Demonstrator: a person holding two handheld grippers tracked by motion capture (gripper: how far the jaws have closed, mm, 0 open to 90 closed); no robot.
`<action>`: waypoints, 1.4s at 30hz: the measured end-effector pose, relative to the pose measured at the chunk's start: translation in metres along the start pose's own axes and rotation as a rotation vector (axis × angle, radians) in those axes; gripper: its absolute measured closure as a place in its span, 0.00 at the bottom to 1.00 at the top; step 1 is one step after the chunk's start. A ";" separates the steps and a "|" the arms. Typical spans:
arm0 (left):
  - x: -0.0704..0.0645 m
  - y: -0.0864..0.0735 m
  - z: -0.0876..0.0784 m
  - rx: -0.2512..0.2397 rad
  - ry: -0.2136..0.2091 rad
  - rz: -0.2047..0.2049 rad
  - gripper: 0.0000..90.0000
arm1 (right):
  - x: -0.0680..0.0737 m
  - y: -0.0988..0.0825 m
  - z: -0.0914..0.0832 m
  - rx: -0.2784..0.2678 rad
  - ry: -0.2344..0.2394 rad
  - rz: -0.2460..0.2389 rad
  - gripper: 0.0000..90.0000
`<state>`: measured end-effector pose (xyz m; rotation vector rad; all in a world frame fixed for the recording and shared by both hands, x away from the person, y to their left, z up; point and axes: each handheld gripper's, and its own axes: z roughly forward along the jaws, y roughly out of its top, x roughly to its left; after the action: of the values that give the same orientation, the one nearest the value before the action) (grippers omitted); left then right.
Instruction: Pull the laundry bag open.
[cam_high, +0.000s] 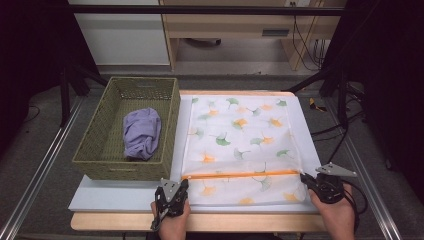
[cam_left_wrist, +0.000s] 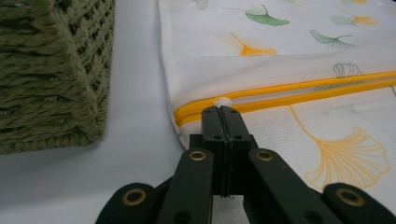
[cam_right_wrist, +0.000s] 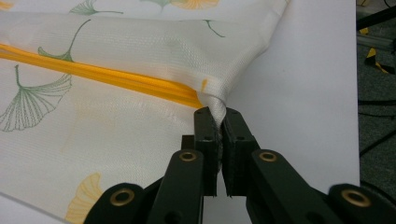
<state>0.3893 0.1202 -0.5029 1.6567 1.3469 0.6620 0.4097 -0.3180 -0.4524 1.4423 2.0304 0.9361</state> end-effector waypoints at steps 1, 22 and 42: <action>0.000 0.000 0.000 0.001 -0.004 0.000 1.00 | -0.001 0.000 0.001 0.006 0.002 0.005 0.96; -0.011 0.004 0.008 -0.005 -0.021 0.043 0.99 | -0.018 -0.003 0.018 0.049 0.002 0.034 0.94; -0.009 0.012 0.005 -0.052 -0.030 0.102 0.76 | -0.021 -0.004 0.005 -0.035 0.003 0.044 0.69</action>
<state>0.3969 0.1098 -0.4937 1.6958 1.2205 0.7231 0.4171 -0.3373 -0.4587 1.4731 1.9822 0.9870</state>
